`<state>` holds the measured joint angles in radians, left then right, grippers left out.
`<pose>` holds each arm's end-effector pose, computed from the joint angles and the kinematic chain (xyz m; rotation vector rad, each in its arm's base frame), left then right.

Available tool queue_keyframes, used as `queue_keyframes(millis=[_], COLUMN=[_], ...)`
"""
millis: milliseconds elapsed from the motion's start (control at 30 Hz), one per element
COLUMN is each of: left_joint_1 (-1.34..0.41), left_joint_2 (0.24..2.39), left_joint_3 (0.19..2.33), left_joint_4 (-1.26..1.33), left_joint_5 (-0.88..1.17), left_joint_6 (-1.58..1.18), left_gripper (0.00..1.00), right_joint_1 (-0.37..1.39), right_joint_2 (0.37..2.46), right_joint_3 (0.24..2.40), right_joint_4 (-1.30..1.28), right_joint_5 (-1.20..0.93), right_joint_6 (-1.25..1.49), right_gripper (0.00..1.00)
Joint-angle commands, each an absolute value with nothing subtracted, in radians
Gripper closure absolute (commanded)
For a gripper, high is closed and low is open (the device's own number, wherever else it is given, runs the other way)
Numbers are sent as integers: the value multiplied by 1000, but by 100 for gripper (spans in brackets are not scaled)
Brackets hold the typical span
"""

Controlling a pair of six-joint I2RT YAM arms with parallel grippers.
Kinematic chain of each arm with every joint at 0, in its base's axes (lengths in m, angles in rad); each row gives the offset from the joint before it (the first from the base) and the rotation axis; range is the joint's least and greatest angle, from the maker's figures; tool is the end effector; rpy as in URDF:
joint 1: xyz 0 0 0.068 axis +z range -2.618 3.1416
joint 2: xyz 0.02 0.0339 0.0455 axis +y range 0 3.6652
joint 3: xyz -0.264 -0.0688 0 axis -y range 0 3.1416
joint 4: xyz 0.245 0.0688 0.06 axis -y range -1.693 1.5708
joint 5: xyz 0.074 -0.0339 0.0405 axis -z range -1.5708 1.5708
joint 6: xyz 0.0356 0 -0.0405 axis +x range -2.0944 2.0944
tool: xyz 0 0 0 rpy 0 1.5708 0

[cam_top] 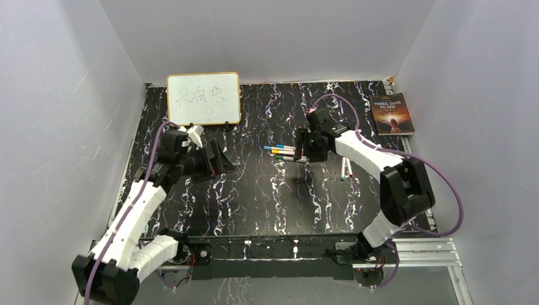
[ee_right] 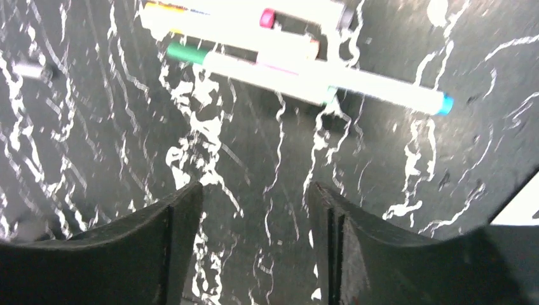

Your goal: Open the pen caps

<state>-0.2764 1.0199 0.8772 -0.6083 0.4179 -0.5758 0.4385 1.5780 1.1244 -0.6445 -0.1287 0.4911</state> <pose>0.1988 -0.0714 0.2903 -0.1399 2.4163 -0.8982 0.2861 0.1392 0.2267 0.0295 2.7404 0.4537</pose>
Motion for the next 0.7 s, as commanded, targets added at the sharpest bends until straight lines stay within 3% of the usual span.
queue_keyframes(millis=[0, 233, 667], left_joint_1=[-271, -270, -270], left_joint_2=[899, 828, 889], left_joint_3=[861, 787, 782], left_joint_4=[-699, -688, -642], left_joint_5=[405, 404, 391], left_joint_6=[-580, -591, -586], left_gripper=[2, 2, 2], right_joint_1=[440, 458, 489], right_joint_2=[1654, 1788, 1882], right_joint_3=[1198, 1266, 1399], right_joint_4=[-582, -546, -597], right_joint_5=[-12, 0, 46], right_joint_6=[435, 397, 303], right_gripper=[47, 50, 47])
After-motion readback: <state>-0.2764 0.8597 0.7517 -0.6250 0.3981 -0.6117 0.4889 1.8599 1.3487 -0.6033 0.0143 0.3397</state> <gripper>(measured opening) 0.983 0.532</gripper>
